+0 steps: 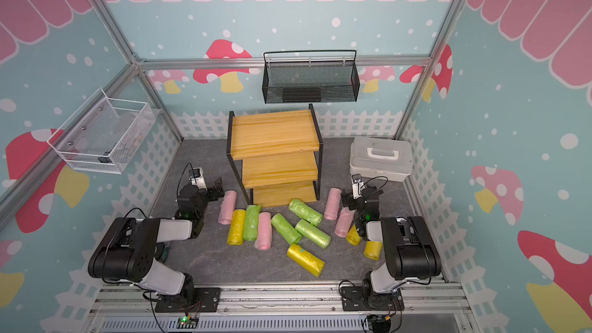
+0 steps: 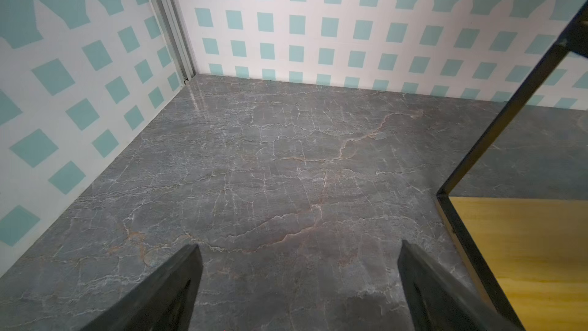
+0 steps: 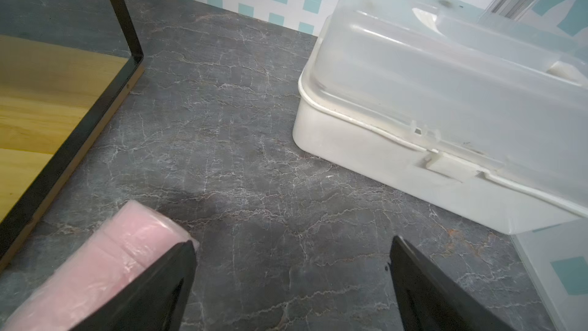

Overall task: Sort the rolls of trash bags by color and place them on the shelf
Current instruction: Pick up the roll of trash bags from the center of the board.

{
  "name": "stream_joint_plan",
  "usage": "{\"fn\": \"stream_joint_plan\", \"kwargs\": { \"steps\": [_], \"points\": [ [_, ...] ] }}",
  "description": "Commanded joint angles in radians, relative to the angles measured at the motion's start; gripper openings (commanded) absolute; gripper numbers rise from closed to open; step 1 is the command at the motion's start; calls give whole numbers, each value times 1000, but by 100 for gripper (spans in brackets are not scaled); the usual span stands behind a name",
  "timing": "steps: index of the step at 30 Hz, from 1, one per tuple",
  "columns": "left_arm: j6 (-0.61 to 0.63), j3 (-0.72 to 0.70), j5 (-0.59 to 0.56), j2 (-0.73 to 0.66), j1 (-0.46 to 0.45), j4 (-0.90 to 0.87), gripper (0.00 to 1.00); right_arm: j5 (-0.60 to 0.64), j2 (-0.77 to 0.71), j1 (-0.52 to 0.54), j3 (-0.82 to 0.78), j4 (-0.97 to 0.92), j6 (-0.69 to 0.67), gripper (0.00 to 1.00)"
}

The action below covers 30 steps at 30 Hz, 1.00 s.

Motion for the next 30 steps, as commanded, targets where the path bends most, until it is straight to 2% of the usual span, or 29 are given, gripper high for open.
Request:
{"fn": "stream_joint_plan", "kwargs": {
  "steps": [1, 21, 24, 25, 27, 29, 30],
  "points": [
    [24, -8, 14, -18, 6, -9, 100, -8, -24, 3, 14, -5, -6, 99],
    [19, -8, 20, -19, 11, -13, 99, -20, -22, -4, 19, -9, -1, 98],
    [16, -7, 6, -55, 10, -34, 99, -10, -35, -5, 3, 16, 6, 73],
    [18, 0, 8, -95, 6, -80, 99, 20, -58, -3, -7, 19, 17, 72],
    [25, 24, -33, -174, -14, -186, 99, 109, -145, 0, -7, -64, 49, 77],
    [10, 47, -124, -260, -44, -294, 100, 225, -277, 5, 34, -275, 117, 83],
    [-2, 57, -158, -306, -59, -349, 99, 275, -330, 6, 88, -428, 191, 86]
  ]
}}
